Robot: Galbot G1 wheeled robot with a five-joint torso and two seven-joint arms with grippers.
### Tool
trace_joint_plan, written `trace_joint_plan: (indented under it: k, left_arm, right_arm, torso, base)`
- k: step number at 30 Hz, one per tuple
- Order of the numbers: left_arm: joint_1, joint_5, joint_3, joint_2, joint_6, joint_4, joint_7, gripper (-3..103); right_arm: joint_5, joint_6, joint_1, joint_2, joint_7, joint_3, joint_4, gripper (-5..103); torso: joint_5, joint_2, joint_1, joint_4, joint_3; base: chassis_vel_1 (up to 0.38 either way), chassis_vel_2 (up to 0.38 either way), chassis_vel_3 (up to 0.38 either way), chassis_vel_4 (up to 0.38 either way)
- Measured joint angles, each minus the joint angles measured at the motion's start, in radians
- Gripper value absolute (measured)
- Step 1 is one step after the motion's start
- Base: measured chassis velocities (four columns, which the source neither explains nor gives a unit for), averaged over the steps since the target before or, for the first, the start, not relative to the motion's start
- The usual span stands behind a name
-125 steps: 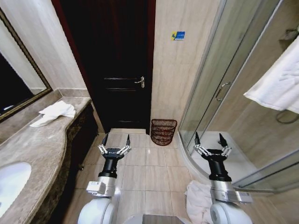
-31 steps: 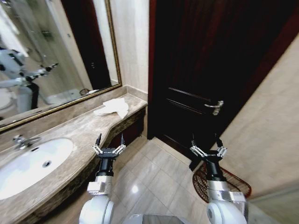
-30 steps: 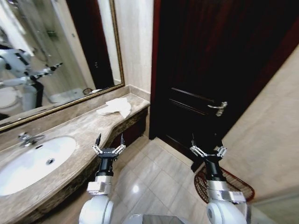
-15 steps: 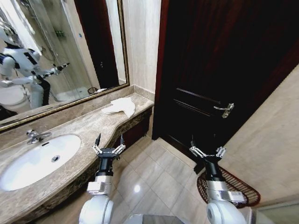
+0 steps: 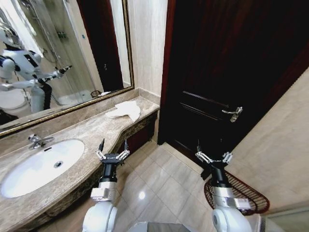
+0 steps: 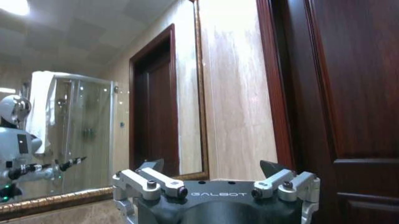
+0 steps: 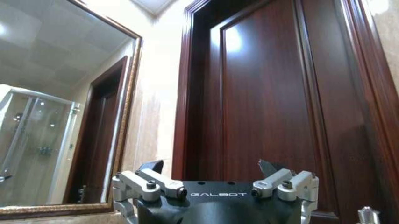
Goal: Discard the used towel into the hamper.
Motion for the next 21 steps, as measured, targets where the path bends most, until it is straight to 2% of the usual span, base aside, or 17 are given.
trace_joint_plan:
  k: [7, 13, 21]
  left_arm:
    - [-0.009, -0.005, -0.007, 0.0, 0.016, 0.02, 0.01, 100]
    - [-0.014, 0.019, -0.013, 0.0, -0.008, 0.026, 0.006, 100]
    - [-0.016, 0.021, -0.012, 0.0, -0.009, 0.032, -0.004, 100]
  right_arm:
    - [-0.008, -0.006, -0.003, 0.0, -0.024, 0.002, 0.0, 100]
    - [-0.016, -0.026, 0.002, 0.0, -0.048, 0.0, 0.0, 100]
    - [-0.015, -0.028, 0.003, 0.0, -0.063, -0.006, 0.003, 100]
  torso:
    - [0.0, 0.0, 0.0, -0.0001, 0.0]
    - [0.0, 0.0, 0.0, 0.0, 0.0]
    - [0.0, 0.0, 0.0, 0.0, 0.0]
  base:
    - [0.0, 0.0, 0.0, 0.0]
    - [0.0, 0.0, 0.0, 0.0]
    - [-0.007, 0.006, 0.008, -0.008]
